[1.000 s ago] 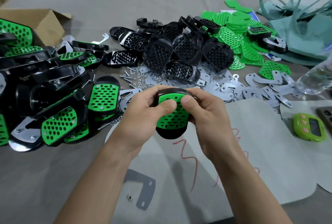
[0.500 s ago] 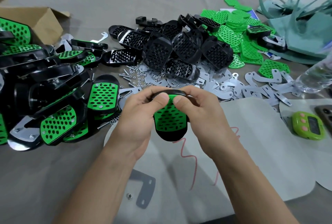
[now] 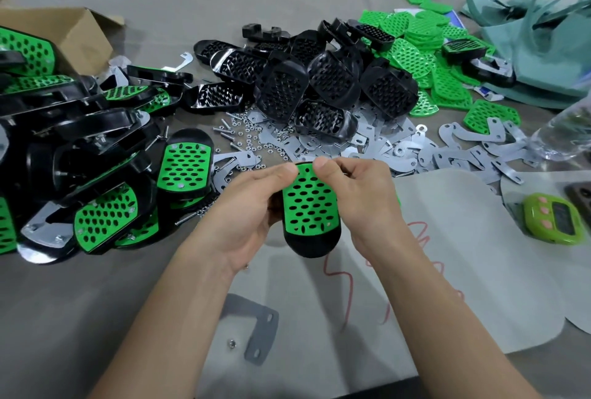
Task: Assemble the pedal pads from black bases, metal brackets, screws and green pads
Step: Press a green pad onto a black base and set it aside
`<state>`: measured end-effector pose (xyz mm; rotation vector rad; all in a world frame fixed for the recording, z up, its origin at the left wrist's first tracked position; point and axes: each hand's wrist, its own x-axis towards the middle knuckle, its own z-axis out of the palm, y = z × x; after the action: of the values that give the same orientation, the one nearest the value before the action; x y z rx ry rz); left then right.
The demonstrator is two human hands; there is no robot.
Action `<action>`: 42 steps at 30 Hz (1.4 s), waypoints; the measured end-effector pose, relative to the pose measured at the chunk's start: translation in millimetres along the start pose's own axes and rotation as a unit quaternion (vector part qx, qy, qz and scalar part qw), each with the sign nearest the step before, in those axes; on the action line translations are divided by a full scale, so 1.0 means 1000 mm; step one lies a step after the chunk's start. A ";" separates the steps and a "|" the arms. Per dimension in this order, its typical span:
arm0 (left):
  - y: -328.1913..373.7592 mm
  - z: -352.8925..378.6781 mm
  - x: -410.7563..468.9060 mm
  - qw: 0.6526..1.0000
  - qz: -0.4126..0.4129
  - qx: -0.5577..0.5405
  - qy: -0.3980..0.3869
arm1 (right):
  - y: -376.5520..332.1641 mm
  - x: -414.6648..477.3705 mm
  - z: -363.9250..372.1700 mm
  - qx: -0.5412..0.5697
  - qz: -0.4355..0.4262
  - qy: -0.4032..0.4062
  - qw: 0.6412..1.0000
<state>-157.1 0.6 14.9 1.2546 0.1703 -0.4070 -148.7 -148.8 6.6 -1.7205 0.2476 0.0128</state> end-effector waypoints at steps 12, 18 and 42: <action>-0.008 0.003 0.004 0.996 0.022 -0.008 0.084 | 0.005 0.000 -0.010 0.013 0.035 -0.115 0.993; -0.014 0.004 0.006 0.992 0.030 0.020 0.119 | 0.007 -0.003 -0.014 0.088 0.043 -0.139 0.985; -0.006 -0.004 0.005 0.984 0.141 0.109 0.008 | 0.018 -0.008 -0.022 0.096 -0.031 -0.214 0.972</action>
<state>-155.1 2.0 6.3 1.4747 -0.0406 -0.1726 -162.2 -171.2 -6.1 -1.4888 -0.1210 0.3015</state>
